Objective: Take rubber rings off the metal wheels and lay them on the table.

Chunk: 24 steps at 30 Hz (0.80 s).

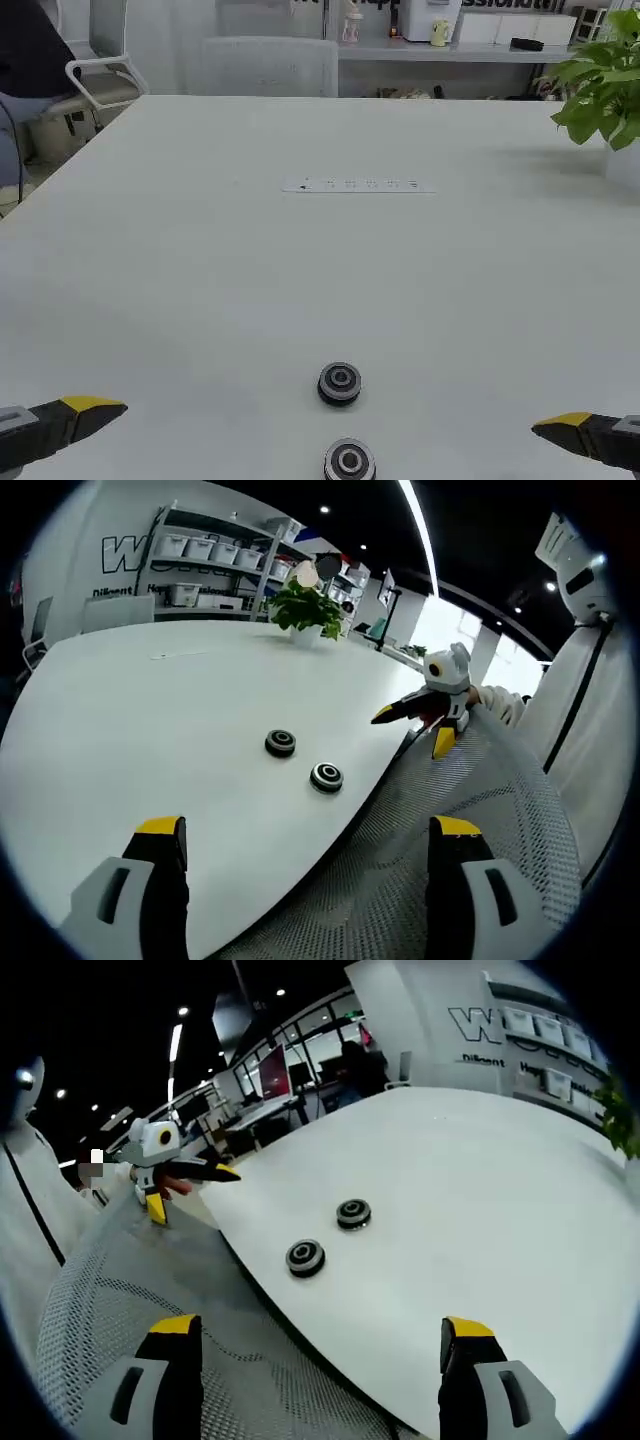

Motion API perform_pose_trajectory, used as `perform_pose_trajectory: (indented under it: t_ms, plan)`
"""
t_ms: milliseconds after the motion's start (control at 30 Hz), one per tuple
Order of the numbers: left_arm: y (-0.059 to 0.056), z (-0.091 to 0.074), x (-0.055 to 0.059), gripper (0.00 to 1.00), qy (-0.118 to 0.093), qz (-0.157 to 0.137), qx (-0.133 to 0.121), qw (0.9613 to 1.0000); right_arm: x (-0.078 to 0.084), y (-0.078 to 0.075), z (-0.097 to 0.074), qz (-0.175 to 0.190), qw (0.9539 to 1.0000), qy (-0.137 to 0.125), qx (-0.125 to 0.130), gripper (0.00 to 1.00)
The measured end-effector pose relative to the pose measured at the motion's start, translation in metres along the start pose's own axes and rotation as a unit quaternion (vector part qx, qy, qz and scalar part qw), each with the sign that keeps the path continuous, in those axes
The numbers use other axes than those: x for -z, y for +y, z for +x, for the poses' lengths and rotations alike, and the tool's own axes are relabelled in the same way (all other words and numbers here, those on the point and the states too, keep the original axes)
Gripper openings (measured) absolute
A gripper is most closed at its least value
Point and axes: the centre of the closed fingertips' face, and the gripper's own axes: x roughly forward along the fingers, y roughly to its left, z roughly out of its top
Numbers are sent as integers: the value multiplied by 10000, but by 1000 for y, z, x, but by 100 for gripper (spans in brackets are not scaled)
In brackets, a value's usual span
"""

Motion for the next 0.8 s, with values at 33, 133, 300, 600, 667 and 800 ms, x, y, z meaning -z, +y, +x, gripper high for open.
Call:
perform_pose_trajectory:
  t_ms: [33,133,300,600,667,800]
  plan:
    - [0,0,0,99,6,2,-3,10000,0,0,0,0,10000,2,-2,99]
    - [0,0,0,99,15,2,-5,10000,0,0,0,1,10000,-1,-11,99]
    - [1,0,1,99,30,-5,-24,10000,1,0,0,-2,10000,13,-26,99]
    - [2,-1,1,99,32,-23,-69,10000,2,2,1,5,10000,43,-64,99]
    - [2,-1,1,99,23,-33,-70,10000,2,2,1,10,10000,41,-66,99]
    - [2,-1,1,99,29,-32,-72,10000,2,2,1,13,10000,47,-72,99]
